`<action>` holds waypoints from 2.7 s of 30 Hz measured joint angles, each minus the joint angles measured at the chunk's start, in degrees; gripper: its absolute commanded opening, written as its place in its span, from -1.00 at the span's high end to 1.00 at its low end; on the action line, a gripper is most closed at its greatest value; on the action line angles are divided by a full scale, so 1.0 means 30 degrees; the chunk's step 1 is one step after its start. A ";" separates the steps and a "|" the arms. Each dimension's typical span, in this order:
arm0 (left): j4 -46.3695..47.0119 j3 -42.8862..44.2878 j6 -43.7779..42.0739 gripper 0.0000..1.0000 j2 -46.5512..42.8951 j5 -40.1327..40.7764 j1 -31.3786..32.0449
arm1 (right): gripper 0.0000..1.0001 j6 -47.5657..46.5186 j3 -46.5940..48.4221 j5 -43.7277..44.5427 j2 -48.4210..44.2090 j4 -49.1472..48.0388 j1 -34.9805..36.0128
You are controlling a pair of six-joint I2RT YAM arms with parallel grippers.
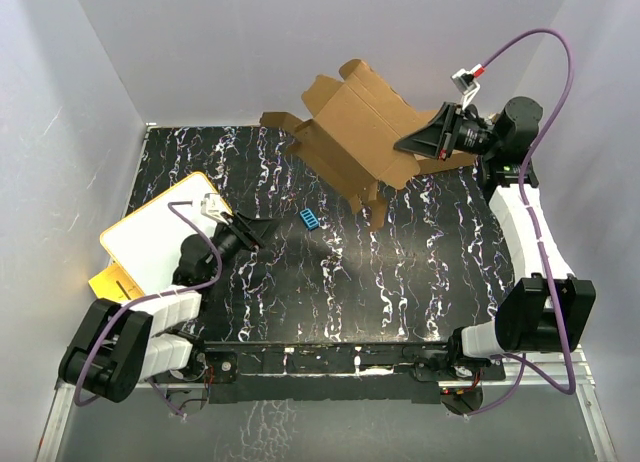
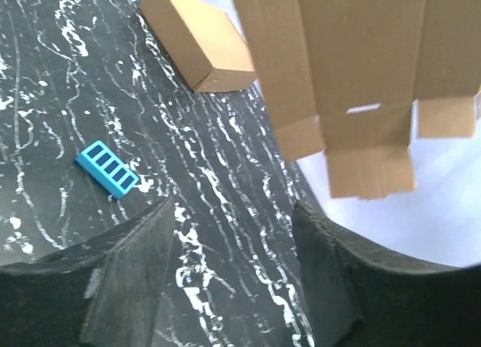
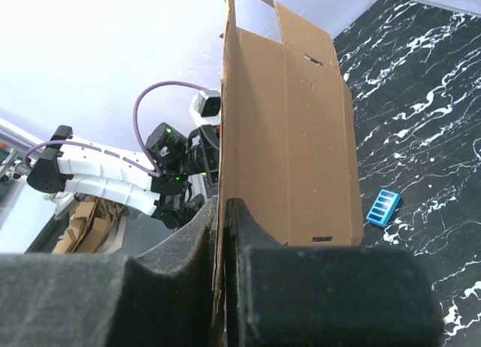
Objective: Fold the paper box
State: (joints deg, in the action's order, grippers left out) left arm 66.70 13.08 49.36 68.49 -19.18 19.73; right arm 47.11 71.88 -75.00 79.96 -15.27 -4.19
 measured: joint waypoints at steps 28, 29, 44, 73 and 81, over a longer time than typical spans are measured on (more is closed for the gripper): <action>0.8269 0.9384 0.1778 0.16 0.9610 -0.2623 0.0124 | 0.85 0.8845 0.3024 -0.0925 0.0197 -0.7053 0.0000; 0.8284 0.9384 0.1858 0.15 0.9610 -0.2703 0.0131 | 0.84 0.8663 0.2994 -0.0925 0.0197 -0.6834 0.0000; 0.8320 0.7934 0.2295 -0.16 0.7366 -0.4954 0.0211 | 0.85 0.4626 0.2688 -0.0022 0.0233 -0.2718 -0.0022; 0.8335 0.6645 0.3585 -0.55 0.4532 -0.8896 0.0211 | 0.84 0.3650 0.1989 0.0160 0.0262 -0.1967 -0.0270; 0.8357 0.7067 0.4124 -0.64 0.4080 -0.9136 0.0211 | 0.84 0.3840 0.1749 0.0160 0.0262 -0.2251 -0.0270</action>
State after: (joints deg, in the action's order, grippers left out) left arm 91.77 34.28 61.73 80.73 -46.59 20.36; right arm 58.63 77.12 -74.52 80.75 -22.02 -4.99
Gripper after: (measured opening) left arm 0.811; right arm 0.087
